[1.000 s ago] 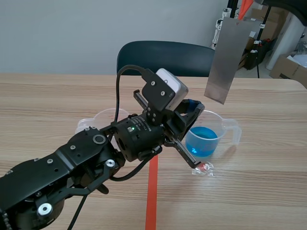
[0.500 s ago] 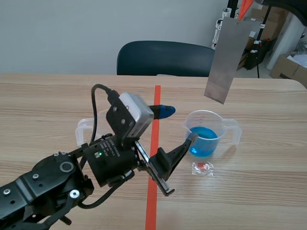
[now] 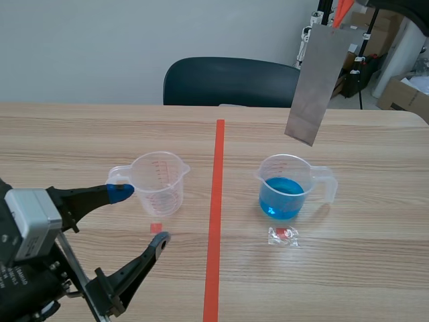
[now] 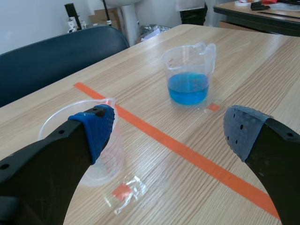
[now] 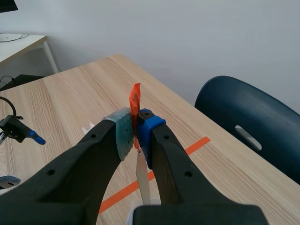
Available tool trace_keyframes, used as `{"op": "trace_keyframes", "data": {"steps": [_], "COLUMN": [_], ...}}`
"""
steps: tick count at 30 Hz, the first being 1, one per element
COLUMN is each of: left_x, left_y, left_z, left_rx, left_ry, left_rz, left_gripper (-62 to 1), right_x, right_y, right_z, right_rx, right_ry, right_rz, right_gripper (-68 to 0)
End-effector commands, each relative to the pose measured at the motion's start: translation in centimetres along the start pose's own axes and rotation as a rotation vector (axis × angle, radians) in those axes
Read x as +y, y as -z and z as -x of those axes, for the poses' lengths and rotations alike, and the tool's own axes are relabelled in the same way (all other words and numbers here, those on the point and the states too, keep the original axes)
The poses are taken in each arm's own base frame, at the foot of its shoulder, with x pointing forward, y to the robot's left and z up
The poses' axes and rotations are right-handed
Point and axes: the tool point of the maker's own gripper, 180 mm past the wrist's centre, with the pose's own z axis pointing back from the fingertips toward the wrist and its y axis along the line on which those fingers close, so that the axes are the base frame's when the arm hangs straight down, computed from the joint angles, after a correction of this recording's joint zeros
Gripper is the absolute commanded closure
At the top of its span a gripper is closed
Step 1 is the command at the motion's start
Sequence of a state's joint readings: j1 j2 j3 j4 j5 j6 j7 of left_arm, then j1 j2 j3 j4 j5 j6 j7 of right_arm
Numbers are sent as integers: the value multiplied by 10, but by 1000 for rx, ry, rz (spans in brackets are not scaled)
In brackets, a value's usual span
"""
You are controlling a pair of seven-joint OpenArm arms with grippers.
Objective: Do the redox reaction experiment. move the plate over the left beaker
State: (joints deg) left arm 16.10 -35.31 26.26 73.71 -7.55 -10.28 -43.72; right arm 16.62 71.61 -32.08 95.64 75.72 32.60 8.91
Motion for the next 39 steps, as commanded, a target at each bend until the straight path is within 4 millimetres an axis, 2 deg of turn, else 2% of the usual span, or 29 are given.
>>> {"op": "trace_keyframes", "data": {"steps": [1, 7, 15, 20, 27, 35, 39], "left_x": [4, 20, 22, 36, 39, 38, 36], "left_y": [-7, -47, -86, -107, -111, -121, -128], "left_z": [-9, -10, -4, -3, 1, 6, 20], "left_rx": [-32, -9, 56, 41, 41, -1, 28], "left_ry": [-11, -55, -88, -193, -235, -253, -246], "left_rz": [-14, -65, -123, -246, -283, -353, -379], "left_gripper": [-496, -526, -526, -526, -525, -525, -525], "right_x": [-2, 0, 9, 12, 20, 13, 19], "right_y": [0, 3, 11, 22, 38, 57, 68], "right_z": [-20, -17, -15, -5, 8, -8, -6], "right_rx": [-50, -45, -53, -40, -6, -40, -28], "right_ry": [-28, -48, -60, -54, -63, -66, -64], "right_rz": [2, -6, -31, -16, -29, 16, 1], "right_gripper": [-4, -4, -4, -4, -4, -4, -4]}}
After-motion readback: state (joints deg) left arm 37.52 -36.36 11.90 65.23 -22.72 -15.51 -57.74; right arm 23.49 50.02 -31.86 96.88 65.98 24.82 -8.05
